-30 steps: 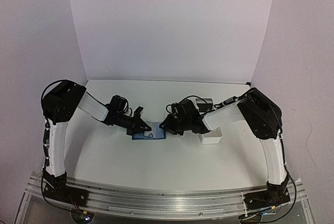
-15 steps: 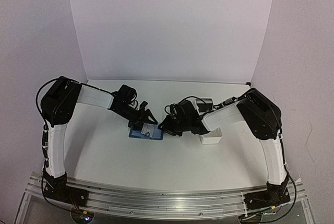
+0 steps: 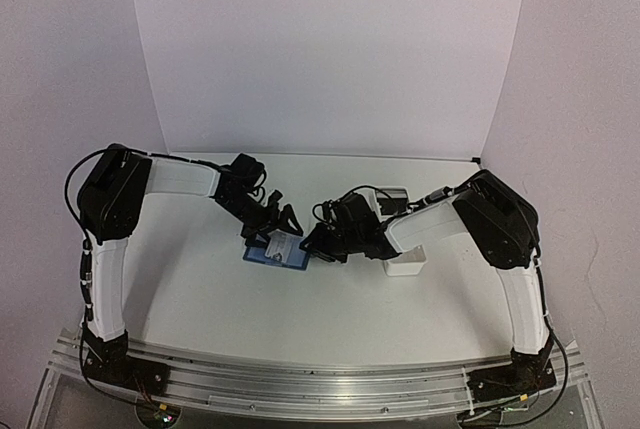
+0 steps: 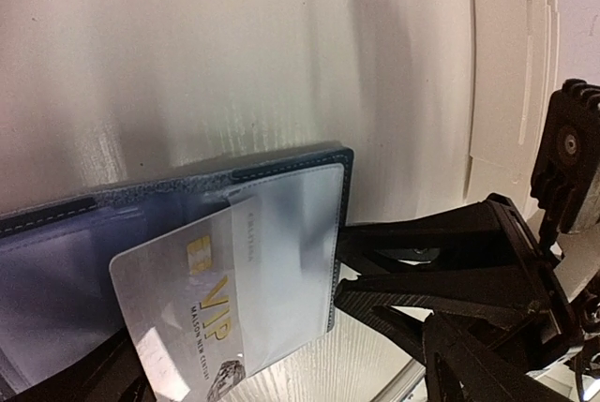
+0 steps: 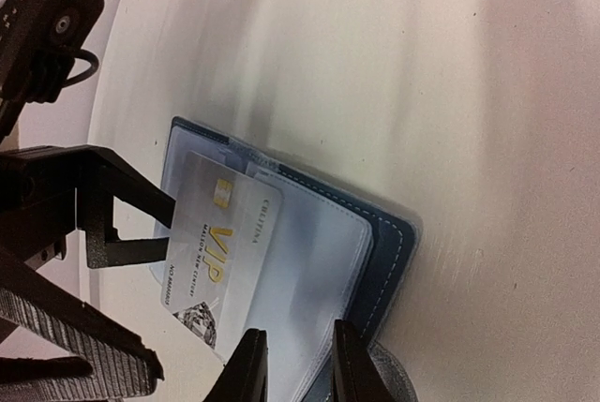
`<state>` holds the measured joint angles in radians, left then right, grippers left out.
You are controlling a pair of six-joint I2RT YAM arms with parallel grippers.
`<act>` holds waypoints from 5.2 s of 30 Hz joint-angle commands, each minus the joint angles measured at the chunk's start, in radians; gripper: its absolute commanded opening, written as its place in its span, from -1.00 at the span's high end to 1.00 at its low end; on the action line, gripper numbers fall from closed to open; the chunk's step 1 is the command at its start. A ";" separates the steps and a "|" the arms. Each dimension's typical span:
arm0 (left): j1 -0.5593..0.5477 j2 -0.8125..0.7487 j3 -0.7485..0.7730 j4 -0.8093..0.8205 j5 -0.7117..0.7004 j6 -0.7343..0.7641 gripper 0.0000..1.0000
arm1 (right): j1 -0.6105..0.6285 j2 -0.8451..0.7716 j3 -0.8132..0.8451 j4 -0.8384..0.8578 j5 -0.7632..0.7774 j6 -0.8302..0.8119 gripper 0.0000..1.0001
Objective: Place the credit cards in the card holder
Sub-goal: Insert the credit card into the card holder.
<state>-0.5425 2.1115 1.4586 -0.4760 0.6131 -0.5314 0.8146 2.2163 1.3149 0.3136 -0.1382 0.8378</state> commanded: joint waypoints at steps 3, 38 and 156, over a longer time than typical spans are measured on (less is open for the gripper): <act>0.014 -0.011 0.032 -0.136 -0.142 0.058 -0.91 | 0.002 0.036 0.009 -0.084 -0.010 -0.014 0.57; -0.059 0.027 0.044 -0.066 0.015 0.039 -0.41 | 0.002 0.049 0.016 -0.078 -0.022 -0.012 0.58; 0.086 -0.122 -0.394 0.218 -0.131 0.085 1.00 | 0.028 0.056 0.365 -0.567 0.155 -0.077 0.03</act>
<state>-0.4492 1.9537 1.0859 -0.2249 0.5211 -0.4637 0.8368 2.2696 1.6588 -0.2470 0.0246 0.7605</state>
